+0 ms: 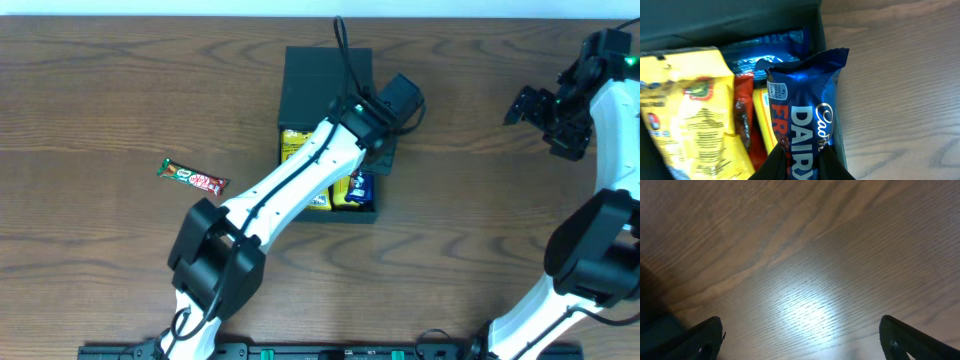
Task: Pack container
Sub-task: 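Carry the Dairy Milk bar into the box's right side with the left gripper, then release the bar and move the left gripper back to the Milo KitKat, then grasp the green Milo KitKat bar with the left gripper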
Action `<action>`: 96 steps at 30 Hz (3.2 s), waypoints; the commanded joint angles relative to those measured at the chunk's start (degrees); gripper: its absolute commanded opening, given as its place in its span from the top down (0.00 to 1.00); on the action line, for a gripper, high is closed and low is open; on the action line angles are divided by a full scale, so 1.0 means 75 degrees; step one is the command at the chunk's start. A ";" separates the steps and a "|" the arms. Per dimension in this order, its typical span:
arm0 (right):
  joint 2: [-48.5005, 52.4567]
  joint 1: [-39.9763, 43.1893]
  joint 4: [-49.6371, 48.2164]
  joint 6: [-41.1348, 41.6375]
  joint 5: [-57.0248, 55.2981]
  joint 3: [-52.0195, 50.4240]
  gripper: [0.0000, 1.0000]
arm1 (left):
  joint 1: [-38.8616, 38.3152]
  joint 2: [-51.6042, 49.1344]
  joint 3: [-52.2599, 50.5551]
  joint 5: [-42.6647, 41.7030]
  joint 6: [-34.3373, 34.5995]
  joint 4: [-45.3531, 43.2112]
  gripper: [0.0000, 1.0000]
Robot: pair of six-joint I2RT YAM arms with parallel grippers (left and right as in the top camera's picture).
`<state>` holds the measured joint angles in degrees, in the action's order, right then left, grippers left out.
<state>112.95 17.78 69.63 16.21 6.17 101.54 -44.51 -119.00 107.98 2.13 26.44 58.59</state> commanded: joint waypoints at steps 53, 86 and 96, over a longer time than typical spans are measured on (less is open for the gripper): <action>-0.0029 0.0026 0.0000 -0.0085 0.0673 0.0172 0.01 | 0.5601 0.1431 -0.3917 0.0102 0.3363 -0.0726 0.20; -0.0029 -0.0029 0.0006 -0.0402 0.0411 0.0152 0.01 | 0.5697 0.1425 -0.4007 0.0233 0.3284 -0.1134 0.14; -0.0029 -0.0029 0.0026 -0.0405 0.0411 0.0149 0.01 | 0.5791 0.1422 -0.5368 -0.0029 0.3500 -0.2541 0.13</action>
<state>112.95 17.78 69.69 13.98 9.43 101.56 -1.48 -107.94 68.75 2.09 51.29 40.56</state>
